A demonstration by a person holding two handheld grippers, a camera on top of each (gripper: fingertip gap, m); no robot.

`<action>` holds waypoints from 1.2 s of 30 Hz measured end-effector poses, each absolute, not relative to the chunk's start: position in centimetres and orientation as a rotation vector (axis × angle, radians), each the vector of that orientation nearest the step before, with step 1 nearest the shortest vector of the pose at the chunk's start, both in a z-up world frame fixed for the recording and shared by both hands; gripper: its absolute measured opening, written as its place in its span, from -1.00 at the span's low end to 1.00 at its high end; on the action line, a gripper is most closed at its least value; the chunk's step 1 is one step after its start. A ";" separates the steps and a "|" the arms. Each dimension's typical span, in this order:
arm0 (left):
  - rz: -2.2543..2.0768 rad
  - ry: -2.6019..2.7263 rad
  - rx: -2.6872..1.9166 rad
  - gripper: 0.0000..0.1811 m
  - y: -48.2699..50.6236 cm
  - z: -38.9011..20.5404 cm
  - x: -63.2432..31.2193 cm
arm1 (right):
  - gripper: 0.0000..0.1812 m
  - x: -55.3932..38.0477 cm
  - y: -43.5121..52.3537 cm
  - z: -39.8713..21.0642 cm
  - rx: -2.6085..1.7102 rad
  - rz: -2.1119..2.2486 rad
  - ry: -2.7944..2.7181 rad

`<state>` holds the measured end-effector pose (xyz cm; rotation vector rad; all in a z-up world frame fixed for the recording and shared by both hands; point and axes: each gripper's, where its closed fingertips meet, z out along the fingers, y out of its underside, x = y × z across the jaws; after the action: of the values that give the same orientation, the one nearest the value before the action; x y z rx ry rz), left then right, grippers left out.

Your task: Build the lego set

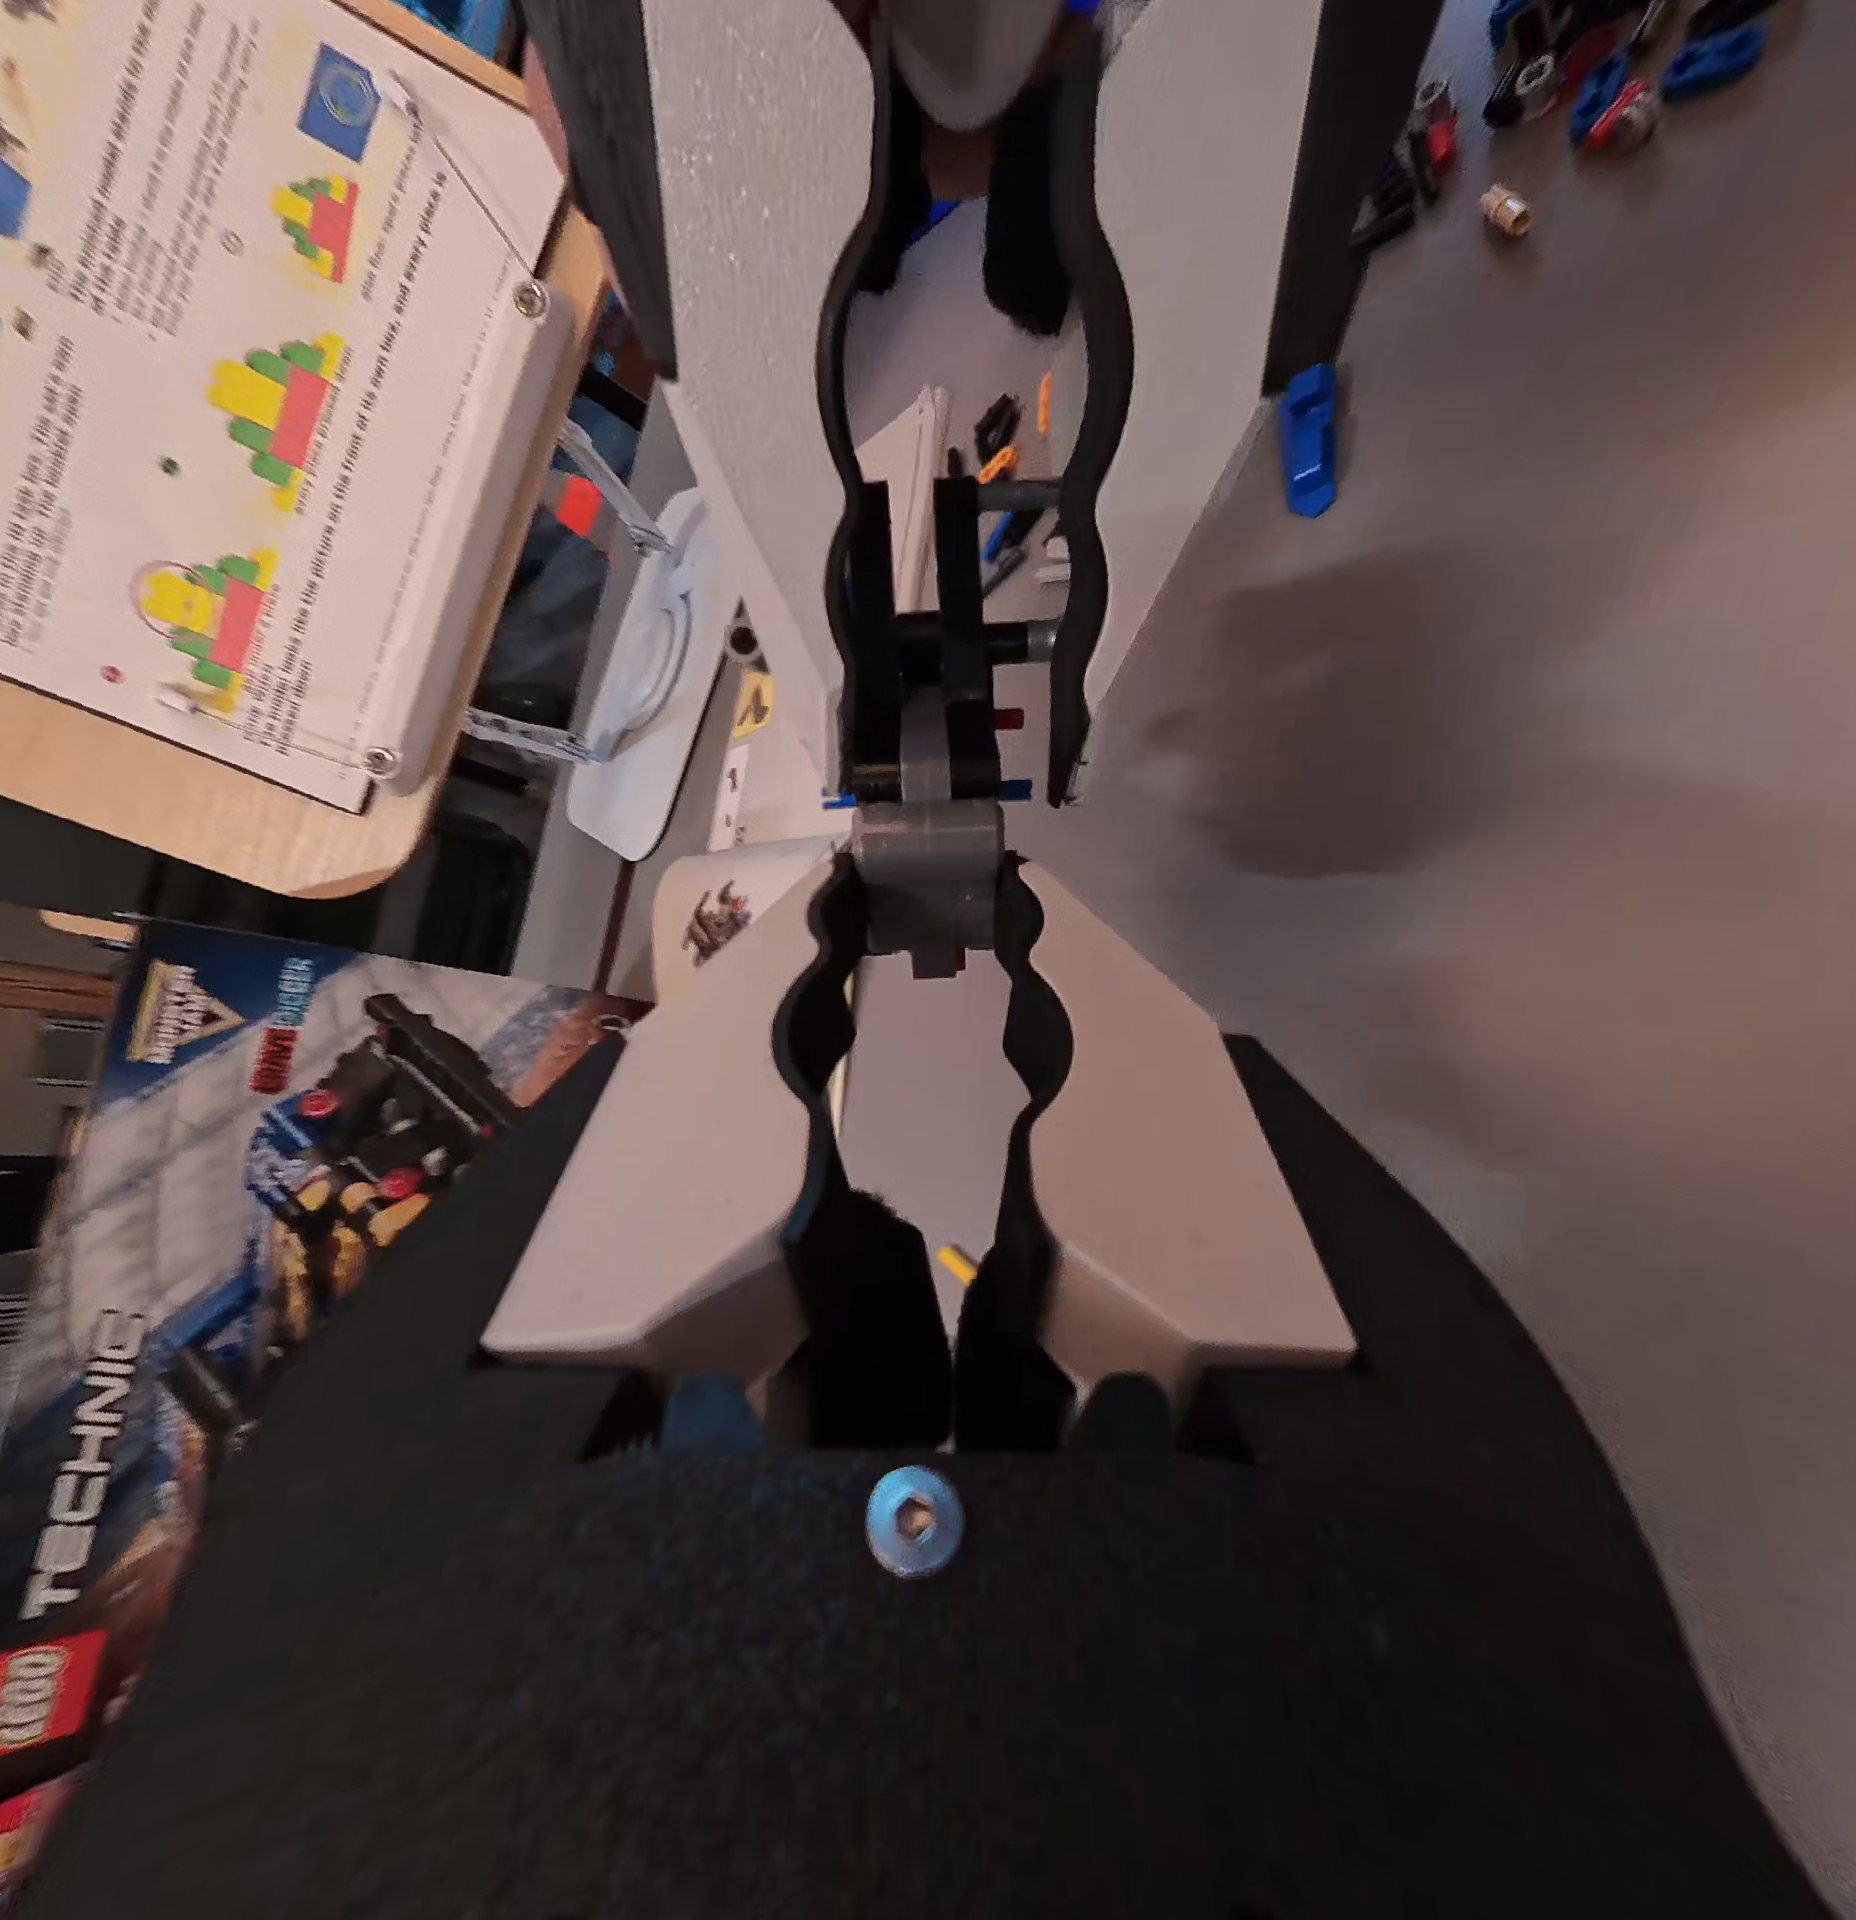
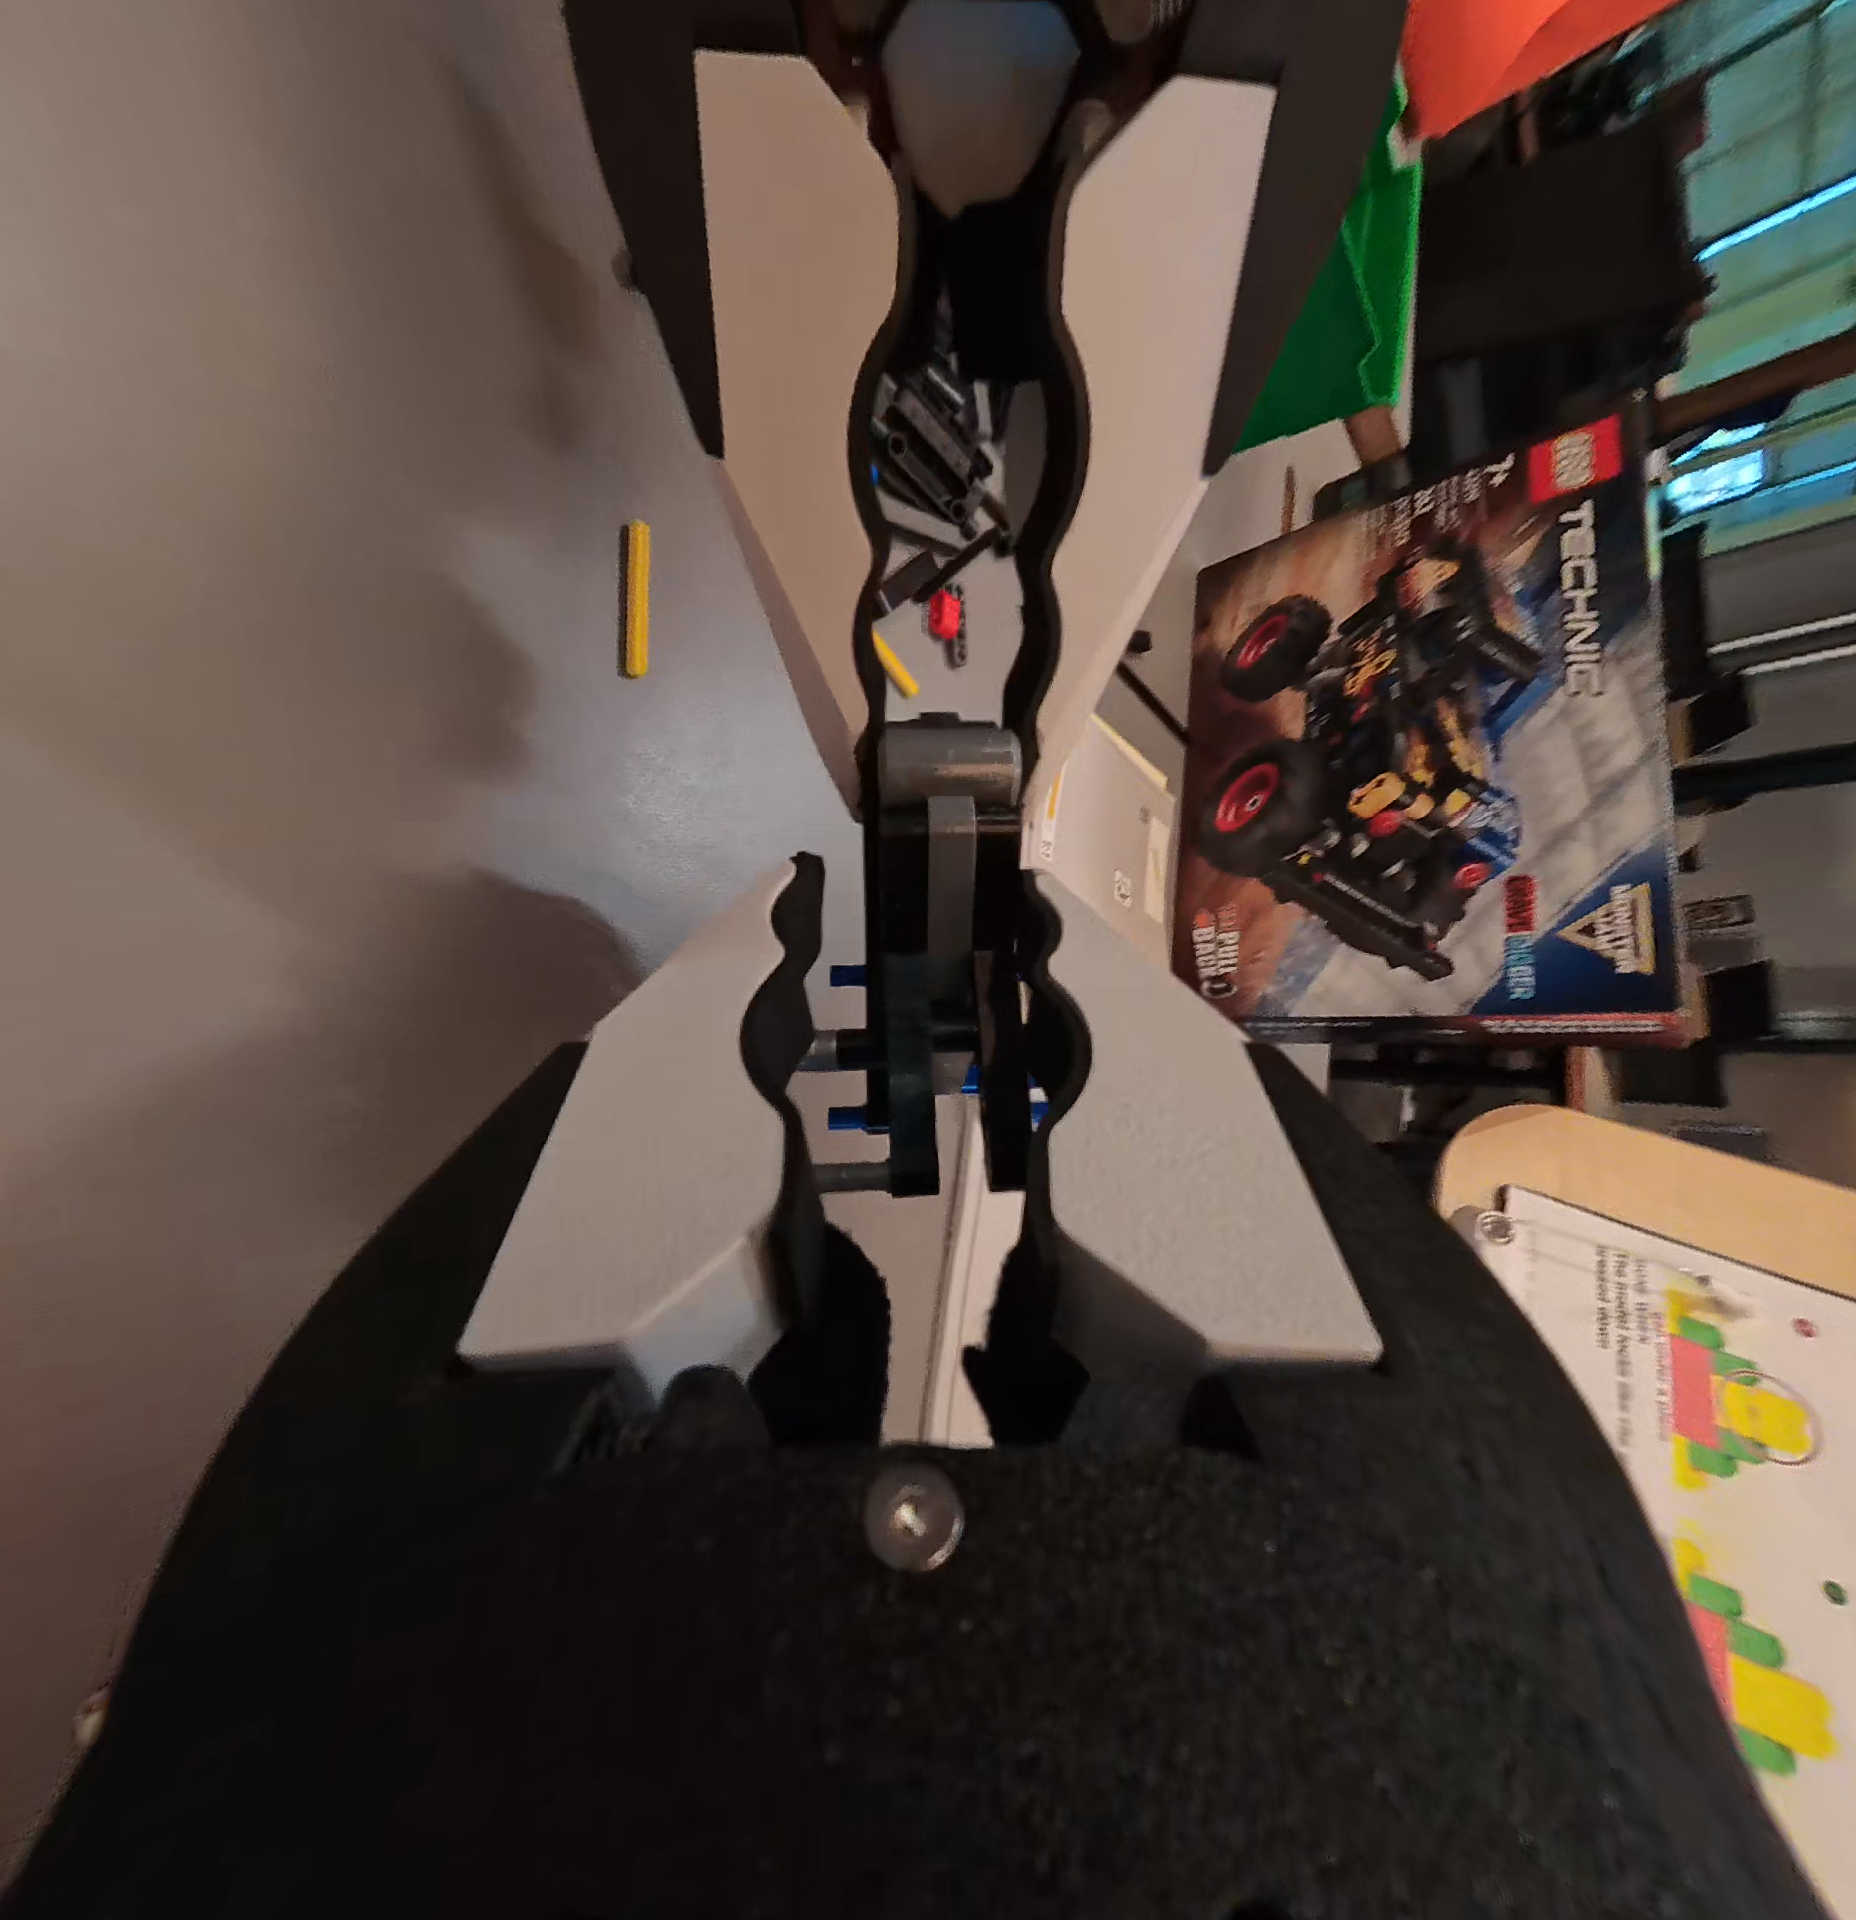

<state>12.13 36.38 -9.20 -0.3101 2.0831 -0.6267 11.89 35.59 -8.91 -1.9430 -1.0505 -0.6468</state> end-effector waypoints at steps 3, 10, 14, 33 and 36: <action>-0.528 2.022 -0.246 -0.74 36.6 -8.9 12.4 | -0.59 11.9 35.7 -8.6 -1.858 -0.739 -1.087; -0.338 1.924 -0.208 -0.75 37.0 -9.0 12.9 | -0.69 13.0 36.0 -8.3 -1.819 -0.945 -1.104; -0.346 1.930 -0.222 -0.75 36.9 -9.4 13.0 | -0.67 13.2 36.2 -8.7 -1.826 -0.953 -1.096; -0.886 2.129 -0.452 -0.58 37.5 -7.7 11.1 | -0.72 14.0 34.2 -8.9 -1.755 -1.123 -1.044; -1.137 2.516 -0.611 -0.72 37.5 -10.2 6.7 | -0.72 13.3 33.0 -9.7 -1.769 -1.123 -1.029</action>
<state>6.72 37.55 -10.16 -0.6106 2.5162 -1.1367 13.28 32.98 -9.67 -1.7693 -1.0285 -1.1230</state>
